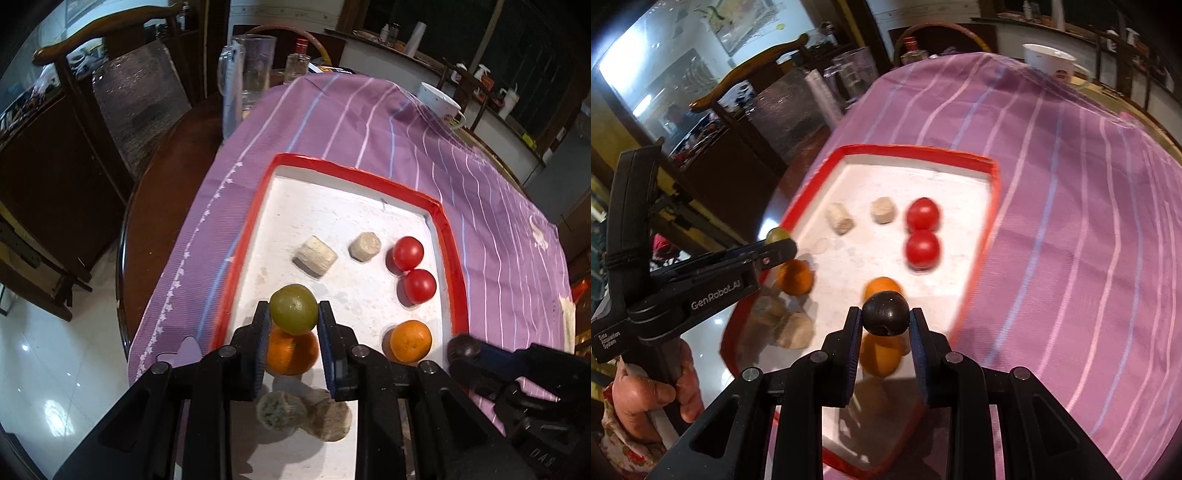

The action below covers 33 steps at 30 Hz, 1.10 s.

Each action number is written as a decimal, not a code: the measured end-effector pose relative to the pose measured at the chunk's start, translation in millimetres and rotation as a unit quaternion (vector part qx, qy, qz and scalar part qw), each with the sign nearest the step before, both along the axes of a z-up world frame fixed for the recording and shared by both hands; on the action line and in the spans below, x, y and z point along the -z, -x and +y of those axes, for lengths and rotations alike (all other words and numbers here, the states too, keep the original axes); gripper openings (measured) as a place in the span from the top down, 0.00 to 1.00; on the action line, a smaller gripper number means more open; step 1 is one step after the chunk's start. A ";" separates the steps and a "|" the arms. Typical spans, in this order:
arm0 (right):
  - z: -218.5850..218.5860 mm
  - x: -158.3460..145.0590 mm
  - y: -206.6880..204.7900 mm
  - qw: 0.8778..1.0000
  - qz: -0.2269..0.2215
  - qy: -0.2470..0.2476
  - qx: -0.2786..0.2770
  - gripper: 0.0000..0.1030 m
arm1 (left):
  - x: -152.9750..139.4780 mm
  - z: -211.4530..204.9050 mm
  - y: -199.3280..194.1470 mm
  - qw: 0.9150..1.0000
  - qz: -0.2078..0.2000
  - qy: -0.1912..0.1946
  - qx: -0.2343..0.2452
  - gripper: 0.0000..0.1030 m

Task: Organize fruits
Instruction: 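Carry the green olive and dark ball over the white tray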

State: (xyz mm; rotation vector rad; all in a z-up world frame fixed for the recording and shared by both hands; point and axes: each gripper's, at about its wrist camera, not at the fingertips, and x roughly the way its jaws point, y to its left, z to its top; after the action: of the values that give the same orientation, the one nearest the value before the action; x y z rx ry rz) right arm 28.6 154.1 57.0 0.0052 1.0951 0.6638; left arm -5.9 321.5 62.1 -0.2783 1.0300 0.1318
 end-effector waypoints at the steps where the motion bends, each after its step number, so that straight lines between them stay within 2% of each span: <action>1: 4.0 1.5 -0.5 1.000 0.006 -0.006 -0.007 0.72 | 0.2 2.6 0.6 1.000 0.000 0.002 -0.003 0.77; 6: 21.8 17.9 -9.7 0.999 0.031 -0.005 -0.023 0.72 | 1.8 7.6 2.8 1.000 0.001 0.004 -0.006 0.77; 14: 23.8 12.2 -51.1 0.999 -0.017 0.039 0.013 0.73 | 6.8 13.3 3.1 1.000 0.007 0.014 -0.015 0.77; 17: 10.6 3.6 -60.5 0.999 -0.017 0.023 0.039 0.73 | 7.4 13.3 3.0 1.000 0.006 0.012 -0.014 0.77; 21: 1.7 -1.8 -58.0 0.999 -0.020 0.019 0.045 0.72 | 8.0 12.5 1.7 1.000 0.007 0.018 -0.013 0.77; 26: -8.0 3.4 -40.0 0.999 0.002 0.004 0.044 0.72 | 5.4 8.0 -0.9 1.000 0.003 0.016 -0.005 0.77; 33: 14.2 7.1 -4.8 0.999 0.029 -0.024 -0.015 0.72 | -9.4 31.7 6.8 0.999 -0.014 0.011 -0.034 0.77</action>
State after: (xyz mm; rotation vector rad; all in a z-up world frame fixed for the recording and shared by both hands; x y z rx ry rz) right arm 33.4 168.3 49.9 0.0488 1.1370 0.7206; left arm -12.7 353.2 71.5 -0.3340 0.9948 0.1787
